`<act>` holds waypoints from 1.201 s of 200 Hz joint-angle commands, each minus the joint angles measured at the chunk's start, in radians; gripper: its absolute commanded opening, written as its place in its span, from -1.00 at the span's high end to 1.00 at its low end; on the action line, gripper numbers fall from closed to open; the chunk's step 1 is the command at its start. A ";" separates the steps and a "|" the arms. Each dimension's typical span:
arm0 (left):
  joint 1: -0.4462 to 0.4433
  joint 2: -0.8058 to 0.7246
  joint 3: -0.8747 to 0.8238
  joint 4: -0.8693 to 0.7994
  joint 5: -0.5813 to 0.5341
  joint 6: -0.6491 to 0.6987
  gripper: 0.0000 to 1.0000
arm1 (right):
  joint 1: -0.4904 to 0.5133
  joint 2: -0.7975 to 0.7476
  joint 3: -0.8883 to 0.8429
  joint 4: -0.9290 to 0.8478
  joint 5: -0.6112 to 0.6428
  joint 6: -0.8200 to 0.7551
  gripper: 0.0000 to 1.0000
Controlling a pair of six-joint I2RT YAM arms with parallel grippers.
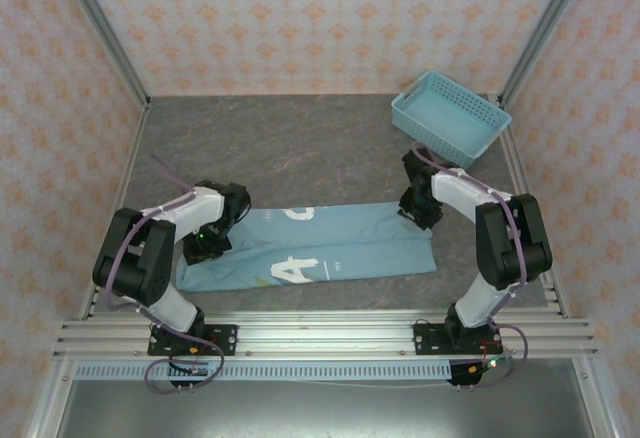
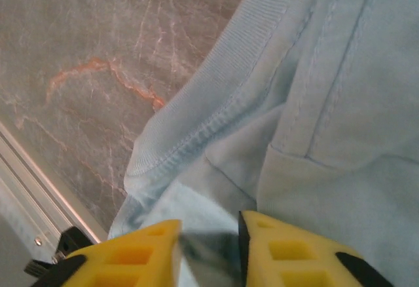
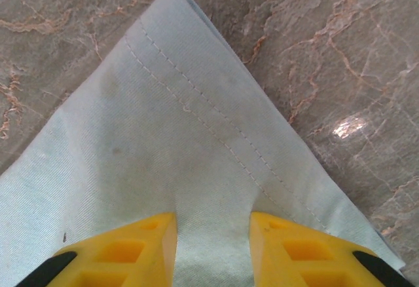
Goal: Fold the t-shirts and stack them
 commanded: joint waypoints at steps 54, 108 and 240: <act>0.142 -0.202 0.207 0.036 -0.040 0.047 -0.19 | 0.003 -0.078 0.026 -0.009 0.013 -0.056 0.28; 0.363 -0.071 0.220 0.285 0.287 0.152 -0.17 | 0.000 -0.072 0.006 0.069 -0.078 -0.086 0.24; 0.440 0.099 0.165 0.440 0.308 0.184 0.58 | -0.018 -0.037 0.014 0.047 -0.063 -0.081 0.24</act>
